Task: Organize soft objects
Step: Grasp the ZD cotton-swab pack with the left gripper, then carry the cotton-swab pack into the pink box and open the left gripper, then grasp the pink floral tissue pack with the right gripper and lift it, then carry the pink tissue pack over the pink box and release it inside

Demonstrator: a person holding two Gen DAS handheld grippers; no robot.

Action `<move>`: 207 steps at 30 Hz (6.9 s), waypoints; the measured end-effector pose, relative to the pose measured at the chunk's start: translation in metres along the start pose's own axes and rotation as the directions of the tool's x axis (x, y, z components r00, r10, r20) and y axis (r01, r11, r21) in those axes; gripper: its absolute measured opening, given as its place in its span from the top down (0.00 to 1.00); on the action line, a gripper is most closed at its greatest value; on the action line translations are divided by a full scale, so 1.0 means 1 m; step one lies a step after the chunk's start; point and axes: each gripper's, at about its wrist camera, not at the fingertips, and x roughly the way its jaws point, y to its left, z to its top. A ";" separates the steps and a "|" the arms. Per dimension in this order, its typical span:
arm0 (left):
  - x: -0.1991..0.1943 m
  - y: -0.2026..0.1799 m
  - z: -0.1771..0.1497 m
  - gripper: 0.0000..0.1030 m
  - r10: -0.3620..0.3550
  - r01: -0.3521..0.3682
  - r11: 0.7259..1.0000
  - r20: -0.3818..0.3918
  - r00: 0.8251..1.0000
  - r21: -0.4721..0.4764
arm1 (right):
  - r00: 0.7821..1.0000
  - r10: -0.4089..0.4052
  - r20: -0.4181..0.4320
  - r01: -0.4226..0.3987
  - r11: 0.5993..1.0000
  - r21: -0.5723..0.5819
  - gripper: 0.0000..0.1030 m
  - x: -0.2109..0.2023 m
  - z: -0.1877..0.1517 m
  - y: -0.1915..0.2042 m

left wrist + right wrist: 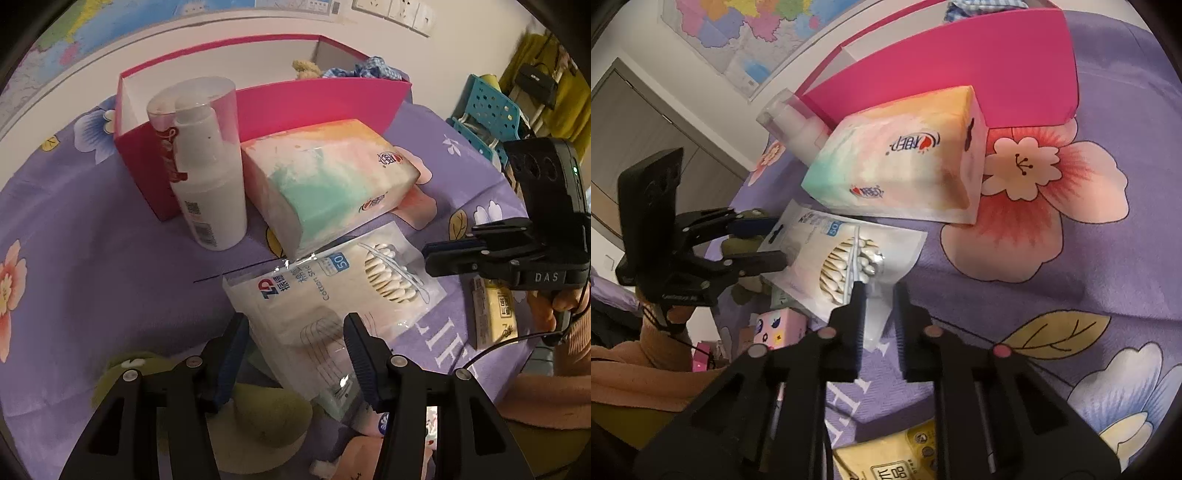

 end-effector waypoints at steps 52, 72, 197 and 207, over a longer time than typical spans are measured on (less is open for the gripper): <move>-0.013 0.007 0.002 0.78 -0.109 0.126 0.983 0.126 0.986 -0.136 | 0.990 0.062 0.129 -0.071 0.995 0.066 0.93 -0.033 -0.009 -0.008; -0.092 0.050 0.113 0.77 0.061 0.007 0.985 0.378 0.924 -0.175 | 0.938 0.059 0.343 -0.034 0.996 -0.078 0.93 -0.077 0.136 0.034; -0.045 0.074 0.154 0.63 0.034 0.010 0.988 0.280 0.959 -0.156 | 0.970 -0.018 0.242 0.024 1.000 -0.018 0.69 0.013 0.198 0.030; -0.016 0.110 0.156 0.63 0.132 -0.066 0.958 0.225 0.965 -0.279 | 0.978 -0.048 0.201 0.035 0.997 0.069 0.66 0.052 0.216 0.017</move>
